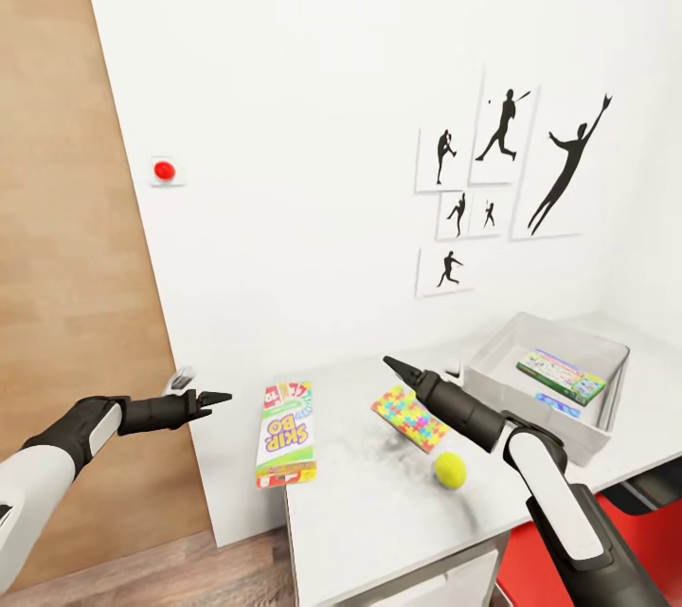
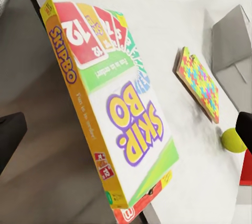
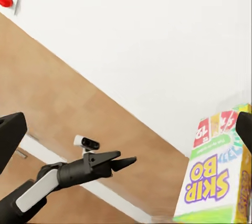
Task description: Put all the toys in the child's room - the three board games (two on the bed and one on the table), the two jigsaw puzzles on the table, and the tennis ball on the table - inside the toy box on the table in the child's room.
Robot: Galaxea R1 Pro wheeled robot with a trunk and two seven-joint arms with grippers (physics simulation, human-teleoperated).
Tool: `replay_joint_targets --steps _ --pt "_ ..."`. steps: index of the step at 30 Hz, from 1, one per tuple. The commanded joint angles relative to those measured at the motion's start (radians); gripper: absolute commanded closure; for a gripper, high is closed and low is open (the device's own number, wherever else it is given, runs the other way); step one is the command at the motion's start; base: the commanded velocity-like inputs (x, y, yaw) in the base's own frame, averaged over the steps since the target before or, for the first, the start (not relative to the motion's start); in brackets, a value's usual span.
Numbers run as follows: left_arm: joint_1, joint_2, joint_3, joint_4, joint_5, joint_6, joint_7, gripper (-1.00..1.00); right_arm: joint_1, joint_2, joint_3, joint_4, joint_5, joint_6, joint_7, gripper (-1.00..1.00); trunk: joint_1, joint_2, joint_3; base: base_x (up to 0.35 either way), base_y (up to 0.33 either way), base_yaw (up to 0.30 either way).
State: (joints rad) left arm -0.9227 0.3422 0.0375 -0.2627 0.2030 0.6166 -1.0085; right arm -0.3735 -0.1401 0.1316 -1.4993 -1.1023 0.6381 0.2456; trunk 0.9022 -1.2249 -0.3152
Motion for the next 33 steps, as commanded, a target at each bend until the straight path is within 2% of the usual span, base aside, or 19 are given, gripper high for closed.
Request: replay_joint_targets --steps 1,5,9,13,16,29,33 --pt "-0.001 0.0 0.004 0.0 -0.001 0.008 -0.002 -1.0 -0.001 0.0 0.001 0.0 -0.003 0.005 -0.045 -1.0 0.004 -0.008 -0.004 0.0 0.0 0.0" --pt "-0.001 0.0 0.004 0.0 -0.001 0.008 -0.002 -1.0 -0.001 0.001 0.002 -0.002 -0.004 0.013 -0.147 -1.0 0.019 -0.036 -0.017 0.0 0.0 0.0" --pt "-0.001 0.0 0.004 0.0 -0.001 0.008 -0.003 -1.0 -0.001 0.0 0.016 -0.048 -0.005 0.049 -0.177 -1.0 0.035 -0.064 -0.03 0.0 0.0 0.0" --pt "-0.001 0.002 0.004 0.0 0.0 0.008 -0.004 -1.0 -0.001 0.002 0.034 -0.082 -0.003 0.126 -0.191 -1.0 0.05 -0.092 -0.042 0.0 0.0 0.0" --pt "-0.001 0.003 0.004 0.0 0.001 0.009 -0.004 -1.0 -0.002 0.003 0.04 -0.089 -0.003 0.154 -0.197 -1.0 0.061 -0.113 -0.051 0.0 0.0 0.0" --pt "-0.001 0.003 0.005 0.0 0.001 0.009 -0.004 -1.0 -0.002 0.003 0.044 -0.093 -0.003 0.169 -0.198 -1.0 0.111 -0.204 -0.092 0.0 0.0 0.0" --pt "-0.001 0.002 0.021 0.0 0.001 0.01 -0.004 -1.0 -0.002 0.004 0.044 -0.093 -0.004 0.169 -0.199 -1.0 0.127 -0.232 -0.105 0.0 0.0 0.0"
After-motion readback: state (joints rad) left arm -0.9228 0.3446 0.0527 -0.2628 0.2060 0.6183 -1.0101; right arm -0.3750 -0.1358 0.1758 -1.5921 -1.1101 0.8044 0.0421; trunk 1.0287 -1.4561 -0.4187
